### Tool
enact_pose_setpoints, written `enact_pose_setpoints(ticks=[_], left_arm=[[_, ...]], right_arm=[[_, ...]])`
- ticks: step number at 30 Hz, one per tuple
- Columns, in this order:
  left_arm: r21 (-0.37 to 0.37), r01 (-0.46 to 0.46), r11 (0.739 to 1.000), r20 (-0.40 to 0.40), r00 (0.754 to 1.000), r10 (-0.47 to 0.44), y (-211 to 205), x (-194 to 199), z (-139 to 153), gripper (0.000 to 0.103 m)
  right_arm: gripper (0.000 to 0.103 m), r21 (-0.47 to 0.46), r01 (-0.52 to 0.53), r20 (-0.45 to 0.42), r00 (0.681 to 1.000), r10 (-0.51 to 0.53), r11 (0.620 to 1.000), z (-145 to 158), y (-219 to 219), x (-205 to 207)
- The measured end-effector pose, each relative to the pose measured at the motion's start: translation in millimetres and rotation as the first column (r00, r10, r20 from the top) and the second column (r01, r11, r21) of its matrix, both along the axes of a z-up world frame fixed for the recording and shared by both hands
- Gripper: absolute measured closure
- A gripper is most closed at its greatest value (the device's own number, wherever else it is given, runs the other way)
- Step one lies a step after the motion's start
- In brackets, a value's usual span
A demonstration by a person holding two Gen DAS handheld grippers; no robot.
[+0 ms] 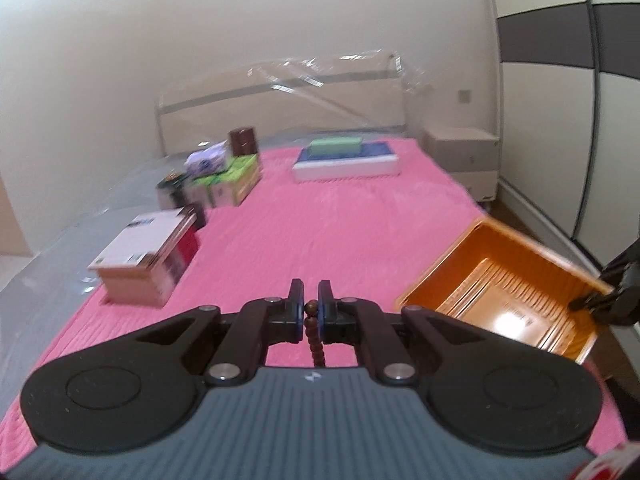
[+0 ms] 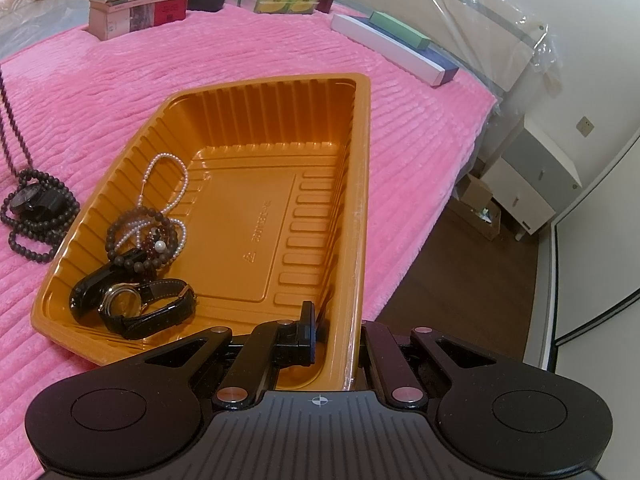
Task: Organize jewelry
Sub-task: 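Lift the brown necklace and carry it over the tray with the left tool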
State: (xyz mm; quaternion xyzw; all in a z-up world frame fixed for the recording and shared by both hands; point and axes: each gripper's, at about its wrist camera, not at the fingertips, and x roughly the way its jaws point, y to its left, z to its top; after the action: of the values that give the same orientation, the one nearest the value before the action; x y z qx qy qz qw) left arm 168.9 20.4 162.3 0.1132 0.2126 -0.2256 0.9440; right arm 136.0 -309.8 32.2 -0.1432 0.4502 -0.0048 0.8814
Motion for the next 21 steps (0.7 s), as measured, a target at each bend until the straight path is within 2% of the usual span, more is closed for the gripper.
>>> enact_pose_setpoints(ticks=[10, 16, 21], left_arm=[[-0.035, 0.155, 0.987, 0.055, 0.987, -0.153, -71, 3, 37, 0.097], [-0.053, 0.228, 0.972, 0.041, 0.973, -0.226, -118, 11, 37, 0.097], [-0.037, 0.269, 0.962, 0.014, 0.963, -0.269, -158, 21, 22, 0.097]], right_arm=[[0.098, 0.003, -0.004, -0.012, 1.000, 0.004, 1.000, 0, 0, 1], [0.098, 0.007, -0.010, -0.027, 1.000, 0.010, 1.000, -1, -1, 3], [0.098, 0.011, -0.011, -0.032, 0.999, 0.012, 1.000, -1, -3, 5]])
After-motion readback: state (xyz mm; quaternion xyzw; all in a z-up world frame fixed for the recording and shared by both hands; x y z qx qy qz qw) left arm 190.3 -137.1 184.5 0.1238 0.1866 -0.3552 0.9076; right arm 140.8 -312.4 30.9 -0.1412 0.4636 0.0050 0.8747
